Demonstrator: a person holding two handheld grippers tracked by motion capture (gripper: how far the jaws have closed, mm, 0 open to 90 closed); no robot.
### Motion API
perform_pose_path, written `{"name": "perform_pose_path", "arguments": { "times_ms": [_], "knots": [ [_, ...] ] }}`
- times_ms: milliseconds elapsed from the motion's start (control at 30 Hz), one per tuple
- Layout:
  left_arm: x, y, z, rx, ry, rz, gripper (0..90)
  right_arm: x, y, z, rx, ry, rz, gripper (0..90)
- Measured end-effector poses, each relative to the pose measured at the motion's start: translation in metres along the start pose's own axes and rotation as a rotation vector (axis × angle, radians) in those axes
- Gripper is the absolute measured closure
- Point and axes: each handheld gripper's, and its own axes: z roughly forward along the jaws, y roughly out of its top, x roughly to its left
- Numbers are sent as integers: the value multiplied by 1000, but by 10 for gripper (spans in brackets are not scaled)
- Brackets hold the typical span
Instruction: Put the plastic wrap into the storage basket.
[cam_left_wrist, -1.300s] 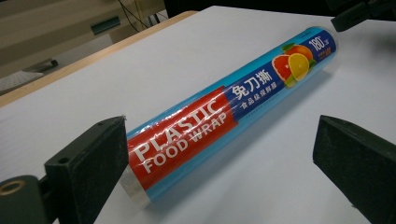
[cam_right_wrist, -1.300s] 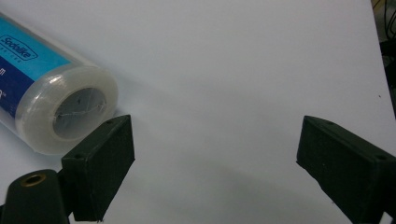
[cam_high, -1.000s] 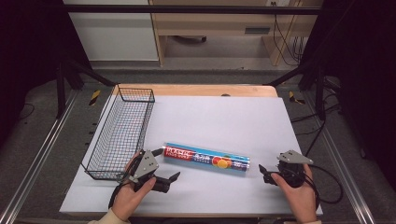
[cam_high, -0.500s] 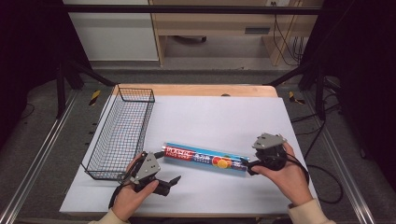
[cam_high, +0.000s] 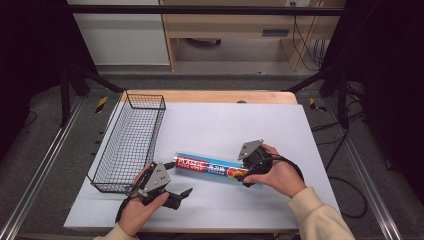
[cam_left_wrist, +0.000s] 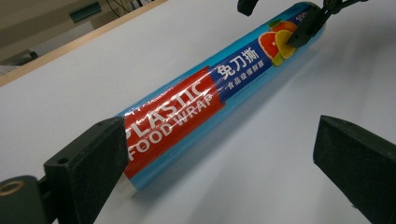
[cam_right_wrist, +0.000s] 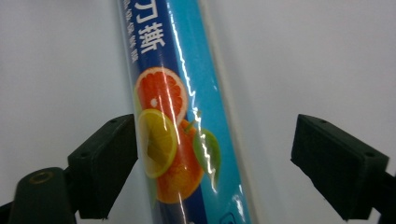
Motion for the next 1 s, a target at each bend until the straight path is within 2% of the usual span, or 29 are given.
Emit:
{"name": "perform_pose_path", "arguments": {
  "times_ms": [67, 367, 733, 833, 1000],
  "knots": [
    [0, 0, 0, 4, -4, -1, 33, 1, 0, 5, 9, 20, -14, 162],
    [0, 0, 1, 12, -9, 2, 34, 2, -2, 22, 75, 46, -33, 170],
    [-1, -1, 2, 21, -19, 6, 35, -2, -3, 29, 115, 86, -45, 244],
    [-1, -1, 3, 24, -21, 4, 35, -2, -1, 31, 128, 100, -34, 256],
    [-2, -1, 3, 28, -24, 10, 35, -1, 1, 34, 134, 99, -46, 265]
  ]
}}
